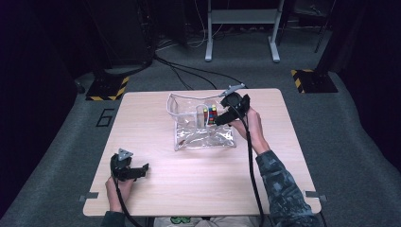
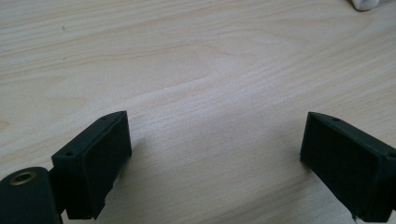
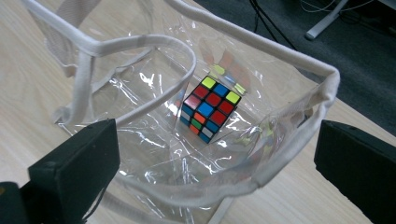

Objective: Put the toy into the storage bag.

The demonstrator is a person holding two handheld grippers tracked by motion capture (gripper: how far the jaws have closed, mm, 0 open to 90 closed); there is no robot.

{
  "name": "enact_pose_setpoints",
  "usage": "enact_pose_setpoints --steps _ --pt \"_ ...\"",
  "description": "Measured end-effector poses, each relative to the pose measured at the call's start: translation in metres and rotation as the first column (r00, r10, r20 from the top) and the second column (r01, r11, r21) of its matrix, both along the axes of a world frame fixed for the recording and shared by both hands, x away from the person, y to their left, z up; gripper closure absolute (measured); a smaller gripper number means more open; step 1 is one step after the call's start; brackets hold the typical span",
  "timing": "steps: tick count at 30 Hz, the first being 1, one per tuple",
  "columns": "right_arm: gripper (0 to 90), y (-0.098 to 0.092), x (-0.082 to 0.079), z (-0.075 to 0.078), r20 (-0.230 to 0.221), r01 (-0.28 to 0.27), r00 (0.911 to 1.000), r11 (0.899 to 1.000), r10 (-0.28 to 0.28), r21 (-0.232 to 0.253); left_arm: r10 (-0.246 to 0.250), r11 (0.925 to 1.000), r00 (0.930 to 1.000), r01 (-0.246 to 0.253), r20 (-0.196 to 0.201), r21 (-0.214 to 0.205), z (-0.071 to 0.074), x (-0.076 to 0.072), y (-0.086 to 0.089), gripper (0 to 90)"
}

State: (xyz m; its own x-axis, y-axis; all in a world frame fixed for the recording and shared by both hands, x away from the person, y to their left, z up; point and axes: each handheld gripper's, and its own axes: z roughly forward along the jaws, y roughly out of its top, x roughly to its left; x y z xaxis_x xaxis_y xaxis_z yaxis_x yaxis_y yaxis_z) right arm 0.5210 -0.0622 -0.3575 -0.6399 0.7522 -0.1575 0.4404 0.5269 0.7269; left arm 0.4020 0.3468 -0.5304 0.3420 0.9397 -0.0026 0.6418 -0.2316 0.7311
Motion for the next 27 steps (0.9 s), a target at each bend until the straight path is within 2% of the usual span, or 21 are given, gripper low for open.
enact_pose_setpoints --steps 2,5,9,11,16,17,20,25,27 --pt "0.0 -0.005 -0.006 0.000 0.009 0.004 1.0000 1.000 -0.004 0.016 0.005 1.0000 1.0000 -0.005 0.002 -0.005 0.000 0.000 0.000 8.4" --pt "0.0 -0.009 -0.010 0.001 0.016 0.002 0.9999 1.000 -0.002 0.012 0.004 1.0000 1.0000 -0.004 0.003 -0.006 0.000 0.000 0.000 8.4" --pt "0.0 -0.017 -0.017 0.001 0.019 0.010 0.9998 0.999 -0.011 0.043 0.004 1.0000 1.0000 -0.003 0.003 -0.005 0.000 0.000 0.000 8.4" --pt "0.0 -0.021 -0.021 0.001 0.020 0.009 0.9998 0.999 -0.009 0.034 0.003 1.0000 1.0000 -0.003 0.003 -0.005 0.000 0.000 0.000 8.4" --pt "0.0 -0.033 -0.034 0.000 0.033 0.028 0.9990 0.997 -0.030 0.067 0.003 1.0000 1.0000 -0.003 0.004 -0.005 0.000 0.000 -0.001 8.4" --pt "0.0 -0.037 -0.039 -0.002 0.041 0.034 0.9985 0.996 -0.037 0.087 0.003 1.0000 1.0000 -0.003 0.004 -0.005 0.000 0.000 -0.001 8.4" --pt "0.0 -0.040 -0.044 -0.005 0.040 0.038 0.9983 0.995 -0.041 0.088 0.002 1.0000 1.0000 -0.002 0.004 -0.005 0.000 0.000 -0.001 8.5" --pt "0.0 -0.049 -0.054 -0.016 0.034 0.066 0.9972 0.997 -0.067 0.046 0.002 1.0000 1.0000 -0.002 0.004 -0.004 0.000 0.000 -0.001 8.5" --pt "0.0 -0.055 -0.058 -0.021 0.032 0.072 0.9968 0.996 -0.074 0.043 0.003 1.0000 1.0000 -0.003 0.005 -0.005 0.000 0.000 -0.001 8.5"
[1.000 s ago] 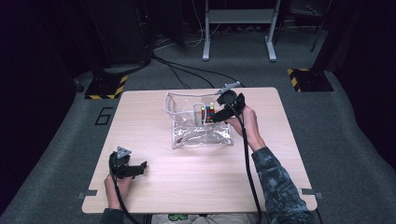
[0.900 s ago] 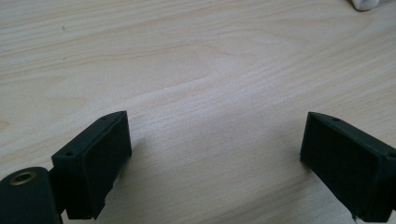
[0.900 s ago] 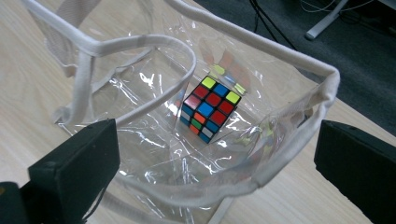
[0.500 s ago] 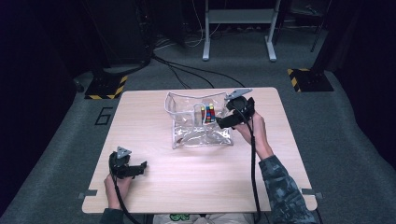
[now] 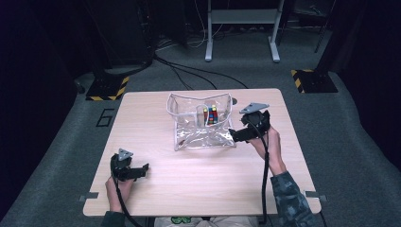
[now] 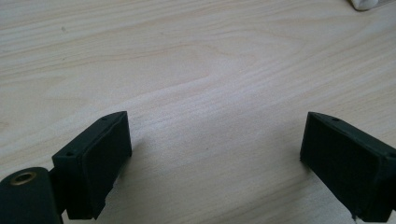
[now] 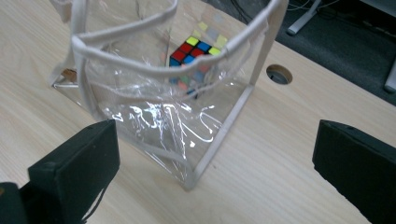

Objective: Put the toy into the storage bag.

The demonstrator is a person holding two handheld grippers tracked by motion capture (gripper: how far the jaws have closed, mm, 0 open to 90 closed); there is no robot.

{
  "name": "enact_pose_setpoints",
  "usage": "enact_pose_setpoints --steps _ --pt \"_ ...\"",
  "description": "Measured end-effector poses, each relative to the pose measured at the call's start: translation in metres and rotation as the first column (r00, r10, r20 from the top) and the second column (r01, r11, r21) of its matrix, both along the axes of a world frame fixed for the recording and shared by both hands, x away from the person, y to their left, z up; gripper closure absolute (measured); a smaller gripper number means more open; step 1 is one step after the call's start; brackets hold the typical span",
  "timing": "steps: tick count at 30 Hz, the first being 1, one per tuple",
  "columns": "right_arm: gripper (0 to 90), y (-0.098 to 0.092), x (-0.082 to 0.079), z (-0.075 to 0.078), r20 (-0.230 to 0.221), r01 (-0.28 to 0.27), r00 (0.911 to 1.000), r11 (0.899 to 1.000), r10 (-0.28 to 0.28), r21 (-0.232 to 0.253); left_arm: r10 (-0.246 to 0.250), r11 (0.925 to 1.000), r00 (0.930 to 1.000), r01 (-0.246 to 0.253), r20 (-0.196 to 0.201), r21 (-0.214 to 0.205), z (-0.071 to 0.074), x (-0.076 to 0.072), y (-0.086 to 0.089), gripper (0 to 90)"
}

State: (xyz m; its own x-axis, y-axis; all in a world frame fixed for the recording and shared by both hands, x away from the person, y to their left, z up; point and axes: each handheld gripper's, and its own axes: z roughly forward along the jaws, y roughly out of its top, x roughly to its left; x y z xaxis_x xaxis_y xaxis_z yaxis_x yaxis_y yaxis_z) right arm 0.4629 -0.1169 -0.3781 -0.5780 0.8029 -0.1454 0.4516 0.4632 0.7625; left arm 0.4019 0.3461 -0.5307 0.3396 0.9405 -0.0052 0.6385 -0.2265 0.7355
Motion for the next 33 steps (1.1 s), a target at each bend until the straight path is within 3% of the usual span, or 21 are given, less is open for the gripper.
enact_pose_setpoints --steps 7,15,21,28,33 --pt "0.0 -0.022 -0.018 -0.023 -0.004 0.059 0.9983 0.998 -0.059 -0.002 0.000 1.0000 1.0000 0.000 0.000 0.000 0.000 0.000 0.000 8.5" --pt "0.0 -0.038 -0.026 -0.044 -0.021 0.097 0.9950 0.995 -0.097 -0.008 0.000 1.0000 1.0000 0.000 0.000 0.000 0.000 0.000 0.000 8.5" --pt "0.0 -0.049 -0.032 -0.062 -0.046 0.133 0.9900 0.991 -0.133 -0.015 -0.001 1.0000 1.0000 0.001 0.000 0.000 0.000 0.000 0.000 8.5" --pt "0.0 -0.061 -0.042 -0.089 -0.069 0.176 0.9814 0.983 -0.180 -0.056 -0.001 1.0000 1.0000 0.001 0.000 0.000 0.000 0.000 0.000 8.5" --pt "0.2 -0.068 -0.049 -0.104 -0.088 0.191 0.9768 0.980 -0.195 -0.049 -0.001 1.0000 1.0000 0.001 -0.001 0.000 0.000 0.000 0.000 8.5"
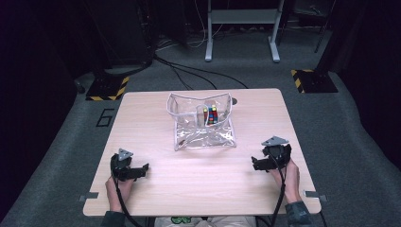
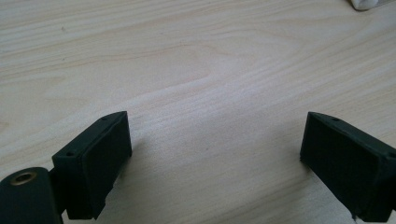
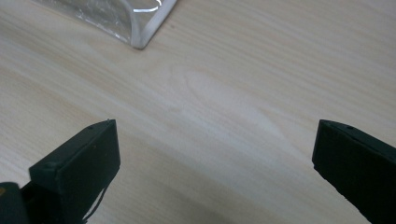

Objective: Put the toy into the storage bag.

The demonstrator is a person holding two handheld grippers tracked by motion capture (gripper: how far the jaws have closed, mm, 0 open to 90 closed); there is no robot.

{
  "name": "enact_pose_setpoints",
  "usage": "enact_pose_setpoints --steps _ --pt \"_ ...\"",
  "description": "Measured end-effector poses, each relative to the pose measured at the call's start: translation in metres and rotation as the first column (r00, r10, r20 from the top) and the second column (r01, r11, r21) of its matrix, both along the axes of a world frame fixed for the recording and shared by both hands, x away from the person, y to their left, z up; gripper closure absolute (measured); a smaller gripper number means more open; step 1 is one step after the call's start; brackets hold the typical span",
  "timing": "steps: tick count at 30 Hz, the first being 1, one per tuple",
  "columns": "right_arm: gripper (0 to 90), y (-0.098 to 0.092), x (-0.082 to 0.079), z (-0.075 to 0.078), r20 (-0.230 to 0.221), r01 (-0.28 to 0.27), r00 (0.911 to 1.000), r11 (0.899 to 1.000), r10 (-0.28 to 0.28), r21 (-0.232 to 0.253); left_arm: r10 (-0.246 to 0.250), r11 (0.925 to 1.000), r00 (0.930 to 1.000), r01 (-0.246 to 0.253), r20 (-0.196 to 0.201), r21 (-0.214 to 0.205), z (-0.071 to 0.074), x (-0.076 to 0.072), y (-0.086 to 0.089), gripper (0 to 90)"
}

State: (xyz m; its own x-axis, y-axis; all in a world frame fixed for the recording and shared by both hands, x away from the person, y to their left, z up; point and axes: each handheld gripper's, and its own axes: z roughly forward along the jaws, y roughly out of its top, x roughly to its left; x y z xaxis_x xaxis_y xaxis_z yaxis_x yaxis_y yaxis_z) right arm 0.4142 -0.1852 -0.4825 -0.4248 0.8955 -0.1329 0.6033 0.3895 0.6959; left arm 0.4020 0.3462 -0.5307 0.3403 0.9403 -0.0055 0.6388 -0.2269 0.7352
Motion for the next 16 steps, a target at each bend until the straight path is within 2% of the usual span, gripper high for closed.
enact_pose_setpoints --steps 6,7,12,14,16 --pt "1.3 -0.008 -0.010 -0.021 -0.018 -0.005 0.9998 0.999 0.006 0.045 0.001 1.0000 1.0000 -0.001 0.001 0.000 0.000 0.000 0.000 8.5" --pt "1.3 -0.010 -0.012 -0.028 -0.019 -0.003 0.9998 0.999 0.004 0.053 0.001 1.0000 1.0000 -0.001 0.001 0.000 0.000 0.000 0.000 8.5" --pt "0.0 -0.013 -0.015 -0.042 -0.023 0.007 0.9997 0.999 -0.005 0.054 0.003 1.0000 1.0000 -0.003 -0.001 -0.002 0.000 0.000 -0.001 8.5" --pt "0.0 -0.019 -0.016 -0.047 -0.019 0.006 0.9998 0.994 -0.004 0.111 0.004 1.0000 1.0000 -0.004 -0.001 -0.002 0.000 0.000 -0.001 8.5" --pt "0.0 -0.021 -0.018 -0.047 -0.021 0.018 0.9996 0.993 -0.016 0.113 0.005 1.0000 1.0000 -0.005 -0.001 -0.002 0.000 0.000 -0.001 8.5"
